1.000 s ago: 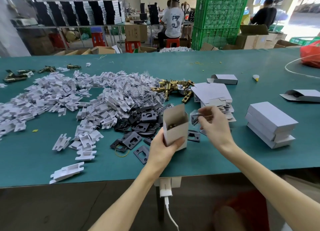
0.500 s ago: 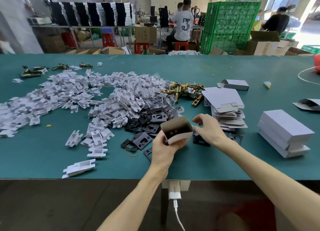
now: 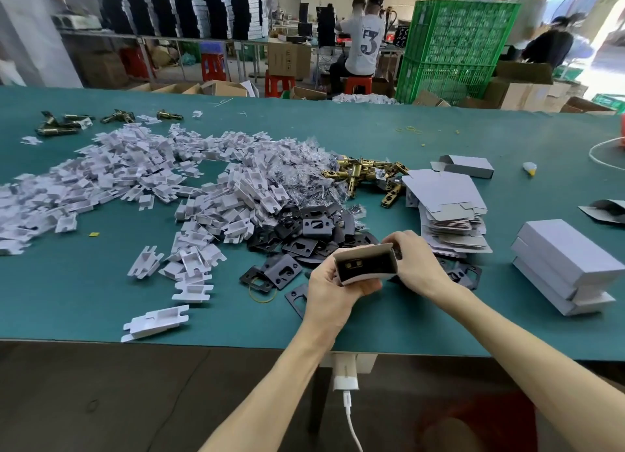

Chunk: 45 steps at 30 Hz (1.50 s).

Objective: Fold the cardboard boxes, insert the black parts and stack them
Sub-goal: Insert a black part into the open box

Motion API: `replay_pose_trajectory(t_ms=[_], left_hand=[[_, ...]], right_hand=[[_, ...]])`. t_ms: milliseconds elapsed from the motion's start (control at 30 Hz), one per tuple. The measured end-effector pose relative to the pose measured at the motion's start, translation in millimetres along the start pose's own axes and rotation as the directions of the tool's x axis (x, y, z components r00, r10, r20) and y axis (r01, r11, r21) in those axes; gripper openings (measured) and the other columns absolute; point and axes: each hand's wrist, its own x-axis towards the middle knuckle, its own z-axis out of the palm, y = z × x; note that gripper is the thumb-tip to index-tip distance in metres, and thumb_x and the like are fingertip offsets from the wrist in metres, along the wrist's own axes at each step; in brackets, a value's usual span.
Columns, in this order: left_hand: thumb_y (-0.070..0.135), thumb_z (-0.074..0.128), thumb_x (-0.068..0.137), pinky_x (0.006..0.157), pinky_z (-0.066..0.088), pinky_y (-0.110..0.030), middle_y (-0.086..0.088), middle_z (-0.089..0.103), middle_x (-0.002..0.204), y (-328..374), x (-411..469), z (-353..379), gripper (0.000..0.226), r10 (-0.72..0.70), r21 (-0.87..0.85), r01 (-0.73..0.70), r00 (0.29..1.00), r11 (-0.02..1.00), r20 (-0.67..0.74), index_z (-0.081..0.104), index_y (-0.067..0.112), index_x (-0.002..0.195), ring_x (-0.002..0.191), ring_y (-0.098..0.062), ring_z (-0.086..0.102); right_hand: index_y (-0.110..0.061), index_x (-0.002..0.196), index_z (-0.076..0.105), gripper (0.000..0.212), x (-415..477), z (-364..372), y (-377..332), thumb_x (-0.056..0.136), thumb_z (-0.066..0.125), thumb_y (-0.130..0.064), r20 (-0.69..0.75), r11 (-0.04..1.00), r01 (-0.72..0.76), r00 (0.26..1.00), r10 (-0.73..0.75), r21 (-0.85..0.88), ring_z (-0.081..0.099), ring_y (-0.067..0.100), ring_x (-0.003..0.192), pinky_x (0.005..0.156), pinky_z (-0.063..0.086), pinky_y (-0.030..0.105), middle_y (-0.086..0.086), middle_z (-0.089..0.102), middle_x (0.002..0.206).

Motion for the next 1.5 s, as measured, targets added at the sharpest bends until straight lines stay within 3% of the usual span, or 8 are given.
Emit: replay_pose_trajectory(t_ms=[267,400,667,800,900,1067,1300,1500], left_hand=[[-0.009,0.085,0.074,0.107,0.050,-0.037,-0.010,0.073,0.124,-4.0,-6.5,1.5,0.043,0.213,0.201,-0.225,0.974,0.953,0.084,0.070,0.001,0.113,0.123,-0.022,0.066],[-0.001,0.088,0.075,0.110,0.048,-0.042,0.000,0.074,0.123,-2.6,-8.8,4.1,0.042,0.218,0.276,-0.258,0.961,0.926,0.168,0.070,0.014,0.110,0.126,-0.024,0.064],[-0.005,0.087,0.074,0.098,0.054,-0.033,0.000,0.076,0.114,0.7,-9.3,6.3,0.046,0.157,0.249,-0.197,0.972,0.948,0.173,0.068,0.009,0.113,0.114,-0.019,0.068],[-0.001,0.089,0.073,0.088,0.051,-0.022,0.007,0.074,0.105,1.5,-8.8,5.0,0.048,0.147,0.279,-0.190,0.975,0.941,0.167,0.069,0.021,0.111,0.101,-0.011,0.067],[-0.001,0.088,0.075,0.091,0.058,-0.033,-0.001,0.076,0.109,0.6,-7.6,4.8,0.049,0.131,0.222,-0.163,0.979,0.961,0.155,0.071,0.025,0.113,0.106,-0.019,0.070],[0.009,0.087,0.079,0.078,0.056,-0.017,0.014,0.077,0.103,-0.5,-5.3,5.3,0.042,0.062,0.204,-0.080,0.994,0.976,0.092,0.071,0.034,0.108,0.100,-0.001,0.070],[0.021,0.090,0.077,0.084,0.056,-0.020,0.008,0.078,0.109,1.1,-3.5,2.8,0.039,0.048,0.190,-0.054,0.998,0.980,0.035,0.073,0.030,0.112,0.106,-0.008,0.071],[0.012,0.088,0.080,0.080,0.053,-0.014,0.013,0.078,0.105,1.0,-1.8,2.6,0.038,0.035,0.203,-0.040,0.999,0.978,0.028,0.072,0.029,0.110,0.101,-0.001,0.071]], right_hand=[[-0.004,0.127,0.058,0.030,-16.7,13.5,6.0,0.099,0.061,-0.013,-0.106,0.992,0.062,0.993,-0.051,0.112,0.048,0.029,0.119,0.104,0.039,0.037,0.013,0.056,0.122],[-0.009,0.129,0.055,0.040,-16.5,9.8,9.5,0.092,0.070,-0.011,-0.137,0.948,0.017,0.990,0.028,0.318,0.056,0.022,0.108,0.089,0.043,0.019,0.010,0.059,0.113],[-0.004,0.129,0.063,0.038,-18.9,7.2,12.5,0.093,0.072,-0.013,-0.115,0.954,0.005,0.993,0.031,0.301,0.054,0.019,0.102,0.081,0.038,0.001,0.014,0.049,0.118],[-0.009,0.115,0.068,0.023,-22.1,6.4,11.9,0.093,0.073,-0.016,-0.108,0.959,0.032,0.994,-0.001,0.283,0.047,0.024,0.115,0.102,0.041,0.029,0.014,0.050,0.120],[-0.007,0.110,0.065,0.020,-21.3,7.1,12.4,0.090,0.070,-0.005,-0.128,0.961,0.056,0.992,-0.021,0.270,0.053,0.029,0.112,0.099,0.044,0.041,0.015,0.060,0.114],[-0.009,0.115,0.062,0.026,-17.3,12.0,12.3,0.090,0.071,-0.012,-0.175,0.950,0.060,0.984,-0.005,0.307,0.059,0.022,0.101,0.088,0.049,0.038,0.006,0.069,0.105],[-0.015,0.107,0.066,0.025,-22.8,-16.2,-2.1,0.086,0.079,-0.011,-0.385,0.779,0.120,0.908,0.164,0.615,0.065,0.011,0.086,0.084,0.055,0.031,-0.003,0.070,0.096],[-0.015,0.114,0.063,0.030,-37.6,-87.6,-48.3,0.087,0.078,-0.014,-0.538,0.681,0.429,0.841,-0.060,0.594,0.071,0.014,0.087,0.083,0.058,0.030,-0.003,0.071,0.094]])
